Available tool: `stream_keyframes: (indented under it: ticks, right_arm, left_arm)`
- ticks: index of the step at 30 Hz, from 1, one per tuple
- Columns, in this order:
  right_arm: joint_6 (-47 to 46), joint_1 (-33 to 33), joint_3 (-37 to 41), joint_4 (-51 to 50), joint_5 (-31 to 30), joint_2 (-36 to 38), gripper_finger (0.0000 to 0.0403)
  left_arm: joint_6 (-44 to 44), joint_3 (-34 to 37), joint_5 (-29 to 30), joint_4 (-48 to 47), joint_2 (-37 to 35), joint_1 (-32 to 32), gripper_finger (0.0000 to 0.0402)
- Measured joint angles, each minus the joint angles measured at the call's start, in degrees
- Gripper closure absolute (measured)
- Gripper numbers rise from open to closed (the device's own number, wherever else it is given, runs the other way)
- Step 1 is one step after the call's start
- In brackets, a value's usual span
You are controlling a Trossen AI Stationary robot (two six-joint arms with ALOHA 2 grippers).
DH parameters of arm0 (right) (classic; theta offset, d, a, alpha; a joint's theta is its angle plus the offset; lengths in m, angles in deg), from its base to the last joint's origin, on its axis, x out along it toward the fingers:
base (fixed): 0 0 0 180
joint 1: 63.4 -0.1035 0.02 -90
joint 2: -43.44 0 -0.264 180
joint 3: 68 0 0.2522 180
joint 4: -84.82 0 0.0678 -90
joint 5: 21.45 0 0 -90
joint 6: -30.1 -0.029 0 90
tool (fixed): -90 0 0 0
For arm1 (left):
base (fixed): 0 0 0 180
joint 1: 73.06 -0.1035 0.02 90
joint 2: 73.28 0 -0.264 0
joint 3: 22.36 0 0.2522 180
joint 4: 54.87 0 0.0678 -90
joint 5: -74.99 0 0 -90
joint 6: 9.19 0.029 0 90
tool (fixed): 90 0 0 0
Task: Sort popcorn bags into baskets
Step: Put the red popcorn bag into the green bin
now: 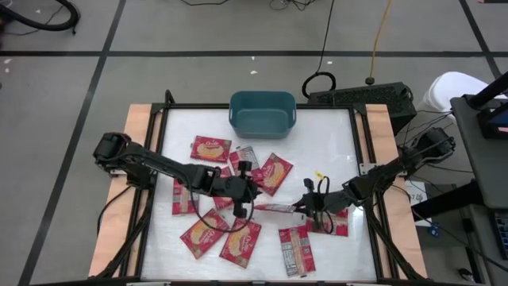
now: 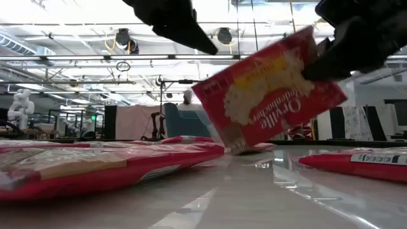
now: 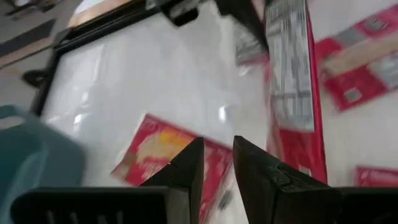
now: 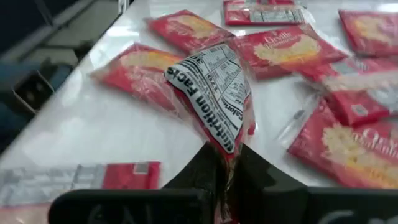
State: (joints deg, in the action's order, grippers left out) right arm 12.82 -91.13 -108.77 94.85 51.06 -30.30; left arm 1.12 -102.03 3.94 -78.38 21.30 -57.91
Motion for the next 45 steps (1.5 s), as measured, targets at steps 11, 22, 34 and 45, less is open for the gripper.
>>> stream_keyframes:
  ticks: [11,22,34,45]
  right_arm:
    - [-5.43,3.40,0.00,1.23,-2.25,6.60,0.0385]
    - [7.92,6.92,0.06,20.12,-11.28,6.29,0.0385]
    - [20.30,13.85,-2.71,60.35,-3.68,-9.18,0.0385]
    - [22.93,16.12,-19.87,64.87,7.63,-25.37,0.0385]
  left_arm:
    - [-6.52,3.49,8.06,-6.40,-5.43,2.50,0.0309]
    - [-17.98,29.38,14.03,13.13,-27.75,2.21,0.0309]
    - [-13.50,47.02,1.40,65.15,-26.45,2.14,0.0286]
    - [-11.97,39.58,2.11,67.40,-21.35,2.16,0.0144]
